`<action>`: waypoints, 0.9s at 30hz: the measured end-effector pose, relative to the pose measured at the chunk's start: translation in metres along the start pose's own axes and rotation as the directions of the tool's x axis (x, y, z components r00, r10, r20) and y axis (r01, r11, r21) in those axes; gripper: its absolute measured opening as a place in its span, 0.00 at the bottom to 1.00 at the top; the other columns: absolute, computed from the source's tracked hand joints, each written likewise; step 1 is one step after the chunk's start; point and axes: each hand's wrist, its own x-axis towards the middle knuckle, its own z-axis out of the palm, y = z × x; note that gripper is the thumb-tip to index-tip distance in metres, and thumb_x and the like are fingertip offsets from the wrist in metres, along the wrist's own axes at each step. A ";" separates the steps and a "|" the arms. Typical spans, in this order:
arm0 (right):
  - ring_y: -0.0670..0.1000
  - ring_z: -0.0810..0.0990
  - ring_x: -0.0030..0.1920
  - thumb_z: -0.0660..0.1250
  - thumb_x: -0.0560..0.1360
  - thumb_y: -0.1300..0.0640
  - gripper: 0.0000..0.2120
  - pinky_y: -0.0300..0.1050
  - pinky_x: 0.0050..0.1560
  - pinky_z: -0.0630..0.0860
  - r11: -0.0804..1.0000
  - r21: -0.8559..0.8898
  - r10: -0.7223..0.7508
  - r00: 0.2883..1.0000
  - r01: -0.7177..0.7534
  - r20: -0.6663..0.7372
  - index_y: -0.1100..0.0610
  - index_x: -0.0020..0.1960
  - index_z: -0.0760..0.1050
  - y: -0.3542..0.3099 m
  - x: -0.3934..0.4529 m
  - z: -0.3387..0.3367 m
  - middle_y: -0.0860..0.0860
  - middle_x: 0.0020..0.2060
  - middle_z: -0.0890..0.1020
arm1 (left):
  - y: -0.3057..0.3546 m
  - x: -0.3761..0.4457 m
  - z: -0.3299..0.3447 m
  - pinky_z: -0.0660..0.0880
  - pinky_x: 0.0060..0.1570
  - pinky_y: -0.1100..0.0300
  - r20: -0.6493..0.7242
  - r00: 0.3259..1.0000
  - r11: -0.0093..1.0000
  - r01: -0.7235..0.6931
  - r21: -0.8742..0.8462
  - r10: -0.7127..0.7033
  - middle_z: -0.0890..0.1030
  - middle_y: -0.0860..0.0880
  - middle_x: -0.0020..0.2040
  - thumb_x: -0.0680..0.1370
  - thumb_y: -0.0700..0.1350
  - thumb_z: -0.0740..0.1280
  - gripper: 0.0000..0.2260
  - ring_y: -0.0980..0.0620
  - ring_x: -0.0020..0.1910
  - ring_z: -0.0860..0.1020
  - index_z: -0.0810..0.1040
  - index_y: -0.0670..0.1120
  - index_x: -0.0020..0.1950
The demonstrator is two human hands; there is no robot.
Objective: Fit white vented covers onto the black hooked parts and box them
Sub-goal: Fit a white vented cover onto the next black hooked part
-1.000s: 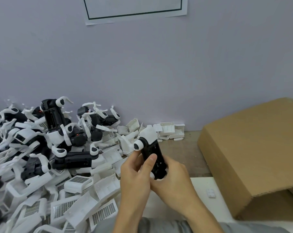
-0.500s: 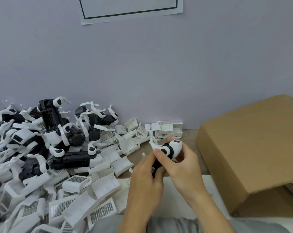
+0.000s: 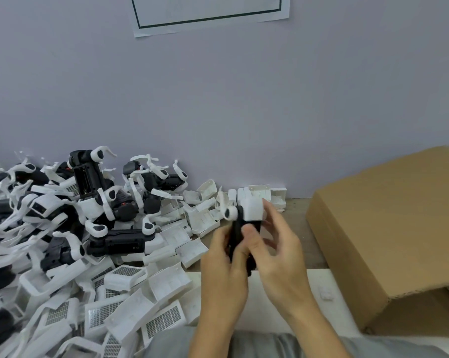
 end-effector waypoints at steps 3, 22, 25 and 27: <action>0.36 0.75 0.64 0.64 0.74 0.38 0.23 0.40 0.62 0.72 0.994 0.101 0.055 0.994 -0.046 -0.090 0.40 0.68 0.71 0.001 0.001 -0.003 0.38 0.64 0.78 | 0.004 0.004 -0.004 0.75 0.37 0.64 -0.189 0.962 0.974 0.169 -0.152 -0.196 0.83 0.55 0.36 0.85 0.44 0.59 0.14 0.55 0.35 0.79 0.81 0.47 0.45; 0.53 0.82 0.41 0.61 0.67 0.60 0.15 0.43 0.42 0.75 0.921 0.102 0.273 0.810 -0.376 0.518 0.54 0.50 0.81 0.005 0.000 -0.006 0.56 0.44 0.85 | 0.003 0.013 -0.019 0.77 0.42 0.52 0.035 0.866 0.576 0.361 -0.734 -0.499 0.85 0.42 0.44 0.82 0.50 0.60 0.14 0.48 0.39 0.84 0.81 0.43 0.53; 0.54 0.82 0.41 0.64 0.70 0.56 0.12 0.45 0.44 0.75 0.917 0.128 0.257 0.806 -0.377 0.533 0.53 0.52 0.79 0.006 -0.002 -0.007 0.52 0.45 0.84 | 0.003 0.012 -0.018 0.73 0.31 0.56 0.004 0.873 0.675 0.381 -0.631 -0.488 0.83 0.43 0.42 0.83 0.50 0.61 0.15 0.47 0.36 0.81 0.84 0.49 0.45; 0.55 0.83 0.41 0.66 0.72 0.53 0.13 0.45 0.44 0.76 0.919 0.122 0.267 0.819 -0.375 0.508 0.54 0.54 0.78 0.006 -0.002 -0.005 0.53 0.45 0.84 | 0.003 0.011 -0.017 0.73 0.35 0.54 -0.032 0.884 0.717 0.358 -0.598 -0.467 0.84 0.43 0.43 0.83 0.50 0.61 0.14 0.46 0.40 0.81 0.85 0.50 0.45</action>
